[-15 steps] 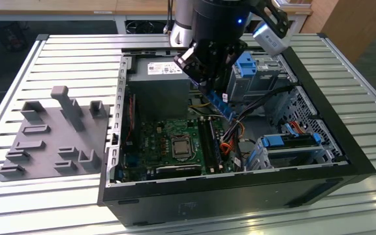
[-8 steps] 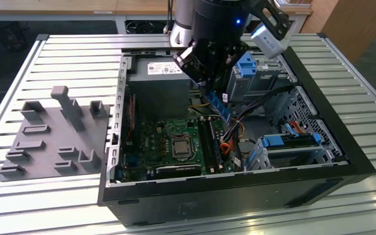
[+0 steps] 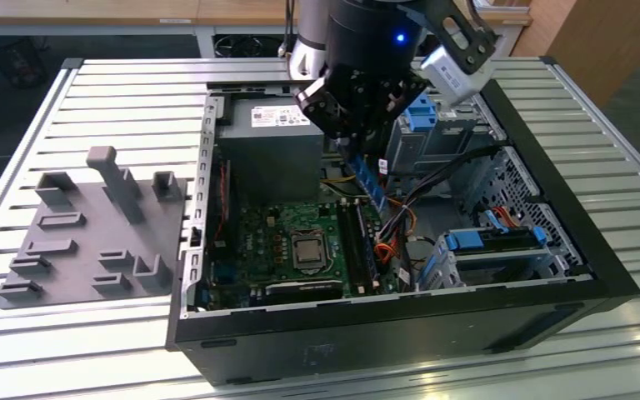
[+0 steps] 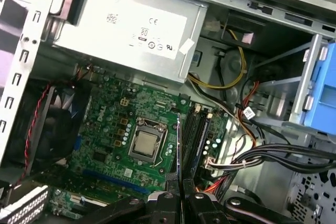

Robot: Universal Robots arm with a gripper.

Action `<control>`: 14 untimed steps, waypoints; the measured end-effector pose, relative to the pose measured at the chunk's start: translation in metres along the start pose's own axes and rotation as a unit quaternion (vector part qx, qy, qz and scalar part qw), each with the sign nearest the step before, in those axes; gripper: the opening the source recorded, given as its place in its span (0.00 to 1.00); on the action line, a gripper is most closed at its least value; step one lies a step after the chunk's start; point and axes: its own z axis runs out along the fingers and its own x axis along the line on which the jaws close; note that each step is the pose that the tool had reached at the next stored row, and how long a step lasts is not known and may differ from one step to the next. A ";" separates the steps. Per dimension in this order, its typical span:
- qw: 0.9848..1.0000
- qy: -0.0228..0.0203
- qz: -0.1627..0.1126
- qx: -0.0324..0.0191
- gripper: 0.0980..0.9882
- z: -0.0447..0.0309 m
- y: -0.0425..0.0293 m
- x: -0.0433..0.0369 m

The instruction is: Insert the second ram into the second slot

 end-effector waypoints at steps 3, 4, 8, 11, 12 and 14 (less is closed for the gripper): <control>1.000 0.000 0.018 0.000 0.04 0.0001 0.0000 0.0000; 1.000 0.000 0.024 0.000 0.04 0.0002 0.0000 0.0000; 0.999 -0.001 0.053 0.002 0.04 0.0003 0.0000 0.0000; 0.997 -0.001 0.076 0.003 0.04 0.0004 0.0000 0.0000; 0.997 -0.001 0.083 0.003 0.04 0.0005 0.0000 0.0000; 0.995 -0.001 0.096 0.003 0.04 0.0006 0.0000 0.0000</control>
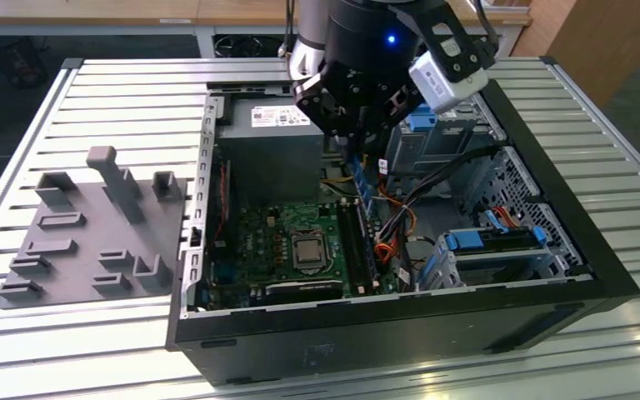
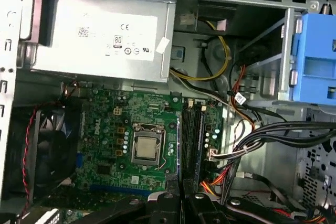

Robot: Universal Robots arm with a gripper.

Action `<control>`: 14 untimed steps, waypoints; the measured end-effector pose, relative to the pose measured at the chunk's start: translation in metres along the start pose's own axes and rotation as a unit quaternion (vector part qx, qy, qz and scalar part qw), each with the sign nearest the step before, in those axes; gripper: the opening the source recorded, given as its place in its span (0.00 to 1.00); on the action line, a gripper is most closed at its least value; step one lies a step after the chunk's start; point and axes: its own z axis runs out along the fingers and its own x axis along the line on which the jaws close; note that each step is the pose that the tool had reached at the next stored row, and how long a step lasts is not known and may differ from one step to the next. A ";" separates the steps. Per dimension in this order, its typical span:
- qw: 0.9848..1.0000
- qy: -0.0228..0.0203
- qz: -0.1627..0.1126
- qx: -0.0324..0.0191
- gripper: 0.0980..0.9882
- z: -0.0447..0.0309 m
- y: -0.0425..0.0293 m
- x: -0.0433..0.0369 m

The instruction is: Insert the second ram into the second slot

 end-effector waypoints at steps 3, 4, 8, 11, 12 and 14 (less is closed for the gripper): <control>1.000 0.000 0.017 0.000 0.04 0.0004 0.0000 0.0000; 1.000 0.000 0.020 0.001 0.04 0.0007 0.0000 -0.0001; 1.000 0.000 0.023 0.006 0.04 0.0033 -0.0001 -0.0003; 1.000 0.000 0.023 0.010 0.04 0.0049 -0.0001 -0.0004; 1.000 0.000 0.023 0.010 0.04 0.0056 -0.0001 -0.0004; 1.000 0.000 0.023 0.011 0.04 0.0071 -0.0001 -0.0004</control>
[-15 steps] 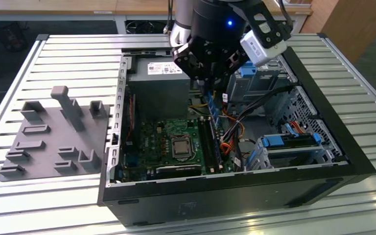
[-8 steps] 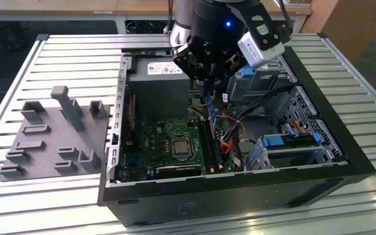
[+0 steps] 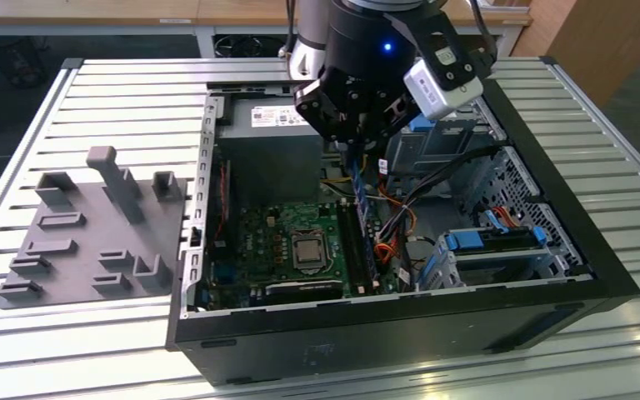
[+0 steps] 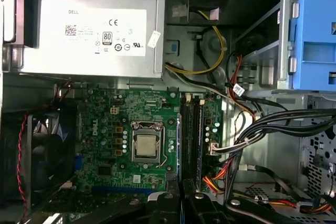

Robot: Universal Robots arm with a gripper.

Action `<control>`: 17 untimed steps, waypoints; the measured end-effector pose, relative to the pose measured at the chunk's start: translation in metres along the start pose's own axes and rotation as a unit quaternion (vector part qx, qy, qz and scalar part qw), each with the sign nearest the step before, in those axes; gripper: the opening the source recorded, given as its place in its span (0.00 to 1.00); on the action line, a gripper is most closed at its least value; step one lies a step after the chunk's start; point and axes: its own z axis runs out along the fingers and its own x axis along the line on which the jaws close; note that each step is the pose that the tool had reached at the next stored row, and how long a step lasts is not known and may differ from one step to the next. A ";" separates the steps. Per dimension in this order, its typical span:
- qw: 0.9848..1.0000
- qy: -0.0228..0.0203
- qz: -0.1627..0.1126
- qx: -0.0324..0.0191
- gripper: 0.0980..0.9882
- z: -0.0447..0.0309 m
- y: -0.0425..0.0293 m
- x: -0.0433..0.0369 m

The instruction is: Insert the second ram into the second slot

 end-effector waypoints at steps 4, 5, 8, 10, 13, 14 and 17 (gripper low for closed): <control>1.000 0.000 0.000 0.000 0.04 0.0023 0.0000 0.0000; 1.000 0.000 0.000 0.000 0.04 0.0026 0.0000 0.0000; 1.000 0.000 0.000 0.000 0.04 0.0033 0.0000 0.0000; 1.000 0.000 0.000 0.000 0.04 0.0054 0.0000 0.0000; 1.000 0.000 0.000 0.000 0.04 0.0074 0.0001 0.0000; 1.000 0.000 0.000 0.000 0.04 0.0077 0.0001 0.0000; 1.000 0.000 0.000 0.000 0.04 0.0083 0.0001 0.0000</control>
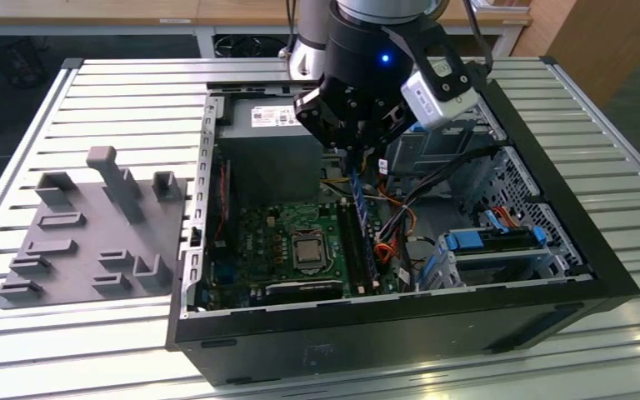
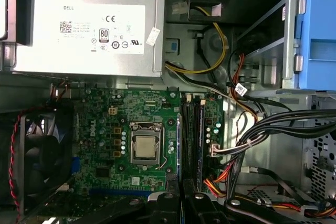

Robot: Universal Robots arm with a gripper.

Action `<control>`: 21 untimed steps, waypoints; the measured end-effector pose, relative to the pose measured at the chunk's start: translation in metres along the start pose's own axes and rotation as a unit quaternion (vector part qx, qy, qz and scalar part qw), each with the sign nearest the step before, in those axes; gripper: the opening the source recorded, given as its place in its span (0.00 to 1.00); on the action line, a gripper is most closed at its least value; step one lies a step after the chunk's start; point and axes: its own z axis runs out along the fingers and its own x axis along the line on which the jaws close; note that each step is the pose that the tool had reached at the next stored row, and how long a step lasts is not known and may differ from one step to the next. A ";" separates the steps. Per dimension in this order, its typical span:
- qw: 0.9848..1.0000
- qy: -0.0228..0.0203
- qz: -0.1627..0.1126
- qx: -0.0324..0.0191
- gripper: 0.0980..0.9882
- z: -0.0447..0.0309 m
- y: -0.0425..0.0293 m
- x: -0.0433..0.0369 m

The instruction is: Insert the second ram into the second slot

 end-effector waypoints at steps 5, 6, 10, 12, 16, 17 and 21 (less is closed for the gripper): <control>1.000 0.000 0.000 0.000 0.04 0.0010 0.0000 0.0000; 1.000 0.000 0.000 0.000 0.04 0.0013 0.0000 0.0000; 1.000 0.000 0.000 0.000 0.04 0.0021 0.0000 0.0000; 1.000 0.000 0.000 0.000 0.04 0.0026 0.0000 0.0000; 1.000 0.000 0.000 0.000 0.04 0.0035 0.0000 0.0000; 1.000 0.000 0.000 0.000 0.04 0.0037 0.0000 0.0000; 1.000 0.000 0.000 0.000 0.04 0.0046 0.0001 0.0000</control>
